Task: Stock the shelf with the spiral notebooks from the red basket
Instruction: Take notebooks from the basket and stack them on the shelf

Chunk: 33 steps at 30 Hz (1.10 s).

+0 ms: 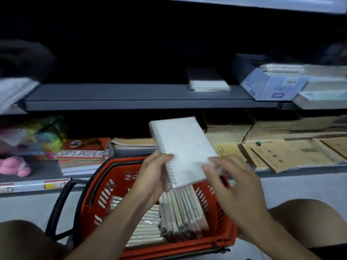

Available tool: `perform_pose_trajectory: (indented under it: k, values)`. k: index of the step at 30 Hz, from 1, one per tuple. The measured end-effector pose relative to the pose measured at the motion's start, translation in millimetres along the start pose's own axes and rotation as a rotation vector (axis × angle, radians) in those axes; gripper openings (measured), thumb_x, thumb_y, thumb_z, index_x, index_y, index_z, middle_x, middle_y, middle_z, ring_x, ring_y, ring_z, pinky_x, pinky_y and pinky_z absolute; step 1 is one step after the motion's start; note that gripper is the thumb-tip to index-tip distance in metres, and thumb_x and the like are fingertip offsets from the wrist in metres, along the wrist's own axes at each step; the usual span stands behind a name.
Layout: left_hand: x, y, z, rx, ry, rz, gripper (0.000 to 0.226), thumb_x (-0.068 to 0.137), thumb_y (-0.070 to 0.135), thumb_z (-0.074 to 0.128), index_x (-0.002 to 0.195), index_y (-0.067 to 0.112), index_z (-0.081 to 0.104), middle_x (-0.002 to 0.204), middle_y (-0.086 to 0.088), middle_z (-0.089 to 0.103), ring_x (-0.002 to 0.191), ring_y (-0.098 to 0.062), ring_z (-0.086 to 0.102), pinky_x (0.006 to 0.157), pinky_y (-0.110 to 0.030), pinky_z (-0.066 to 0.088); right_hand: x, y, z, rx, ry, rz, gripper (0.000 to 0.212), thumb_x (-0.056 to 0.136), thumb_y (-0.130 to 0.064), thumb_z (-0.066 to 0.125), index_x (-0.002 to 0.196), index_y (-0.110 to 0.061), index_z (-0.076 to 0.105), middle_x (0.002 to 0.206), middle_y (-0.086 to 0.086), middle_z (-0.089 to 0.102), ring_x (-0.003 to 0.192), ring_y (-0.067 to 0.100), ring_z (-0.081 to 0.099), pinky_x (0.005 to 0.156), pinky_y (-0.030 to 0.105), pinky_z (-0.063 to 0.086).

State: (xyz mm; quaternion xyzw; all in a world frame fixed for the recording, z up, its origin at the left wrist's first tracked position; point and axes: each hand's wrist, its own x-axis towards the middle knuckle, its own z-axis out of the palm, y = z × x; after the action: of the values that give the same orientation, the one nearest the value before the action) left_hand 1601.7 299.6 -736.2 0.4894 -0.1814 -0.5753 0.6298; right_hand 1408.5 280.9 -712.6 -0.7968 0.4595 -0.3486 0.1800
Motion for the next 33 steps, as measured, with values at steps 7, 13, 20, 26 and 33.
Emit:
perform_pose_trajectory:
  k: [7, 13, 20, 26, 33]
  values:
    - [-4.1, 40.2, 7.6, 0.044, -0.176, 0.124, 0.036, 0.099, 0.008, 0.049, 0.135, 0.011, 0.057, 0.123, -0.011, 0.072, 0.110, -0.029, 0.071, 0.086, -0.039, 0.059, 32.3, 5.0, -20.4, 0.854, -0.132, 0.607, 0.026, 0.096, -0.017, 0.061, 0.120, -0.010, 0.069, 0.078, 0.017, 0.071, 0.062, 0.025, 0.064, 0.059, 0.037, 0.055]
    - [0.1, 32.1, 15.5, 0.236, -0.275, 0.309, 0.066, 0.088, 0.013, 0.076, 0.146, 0.025, 0.047, 0.129, -0.005, 0.070, 0.116, -0.026, 0.069, 0.082, -0.038, 0.061, 30.2, 14.8, -5.3, 1.060, 0.174, 0.673, 0.017, 0.095, -0.012, 0.060, 0.108, -0.014, 0.072, 0.061, 0.018, 0.065, 0.052, 0.023, 0.062, 0.063, 0.036, 0.054]
    - [33.7, 17.0, 30.0, 0.141, -0.147, 0.300, 0.066, 0.081, 0.007, 0.079, 0.139, 0.026, 0.053, 0.127, 0.004, 0.071, 0.110, -0.019, 0.071, 0.083, -0.034, 0.057, 68.1, 35.2, -7.6, 1.063, 0.252, 0.569, 0.019, 0.094, -0.019, 0.063, 0.107, -0.011, 0.074, 0.067, 0.019, 0.068, 0.056, 0.023, 0.065, 0.063, 0.036, 0.060]
    - [88.7, 57.4, 76.4, 0.189, -0.048, 0.452, 0.042, 0.086, 0.007, 0.071, 0.120, 0.029, 0.062, 0.095, 0.026, 0.076, 0.084, -0.001, 0.074, 0.069, -0.026, 0.061, 138.6, 61.2, -3.8, 0.945, 0.274, 0.467, 0.022, 0.100, -0.022, 0.059, 0.114, -0.012, 0.073, 0.064, 0.011, 0.059, 0.059, 0.021, 0.057, 0.062, 0.031, 0.053]
    - [171.0, 104.1, 110.1, 0.266, 0.024, 0.335, 0.040, 0.089, 0.006, 0.073, 0.128, 0.006, 0.063, 0.107, 0.000, 0.075, 0.082, -0.020, 0.077, 0.070, -0.020, 0.061, 243.1, 94.1, -0.4, 0.877, 0.253, 0.528, 0.022, 0.099, -0.019, 0.063, 0.113, -0.004, 0.069, 0.067, 0.004, 0.054, 0.057, 0.013, 0.055, 0.051, 0.022, 0.049]
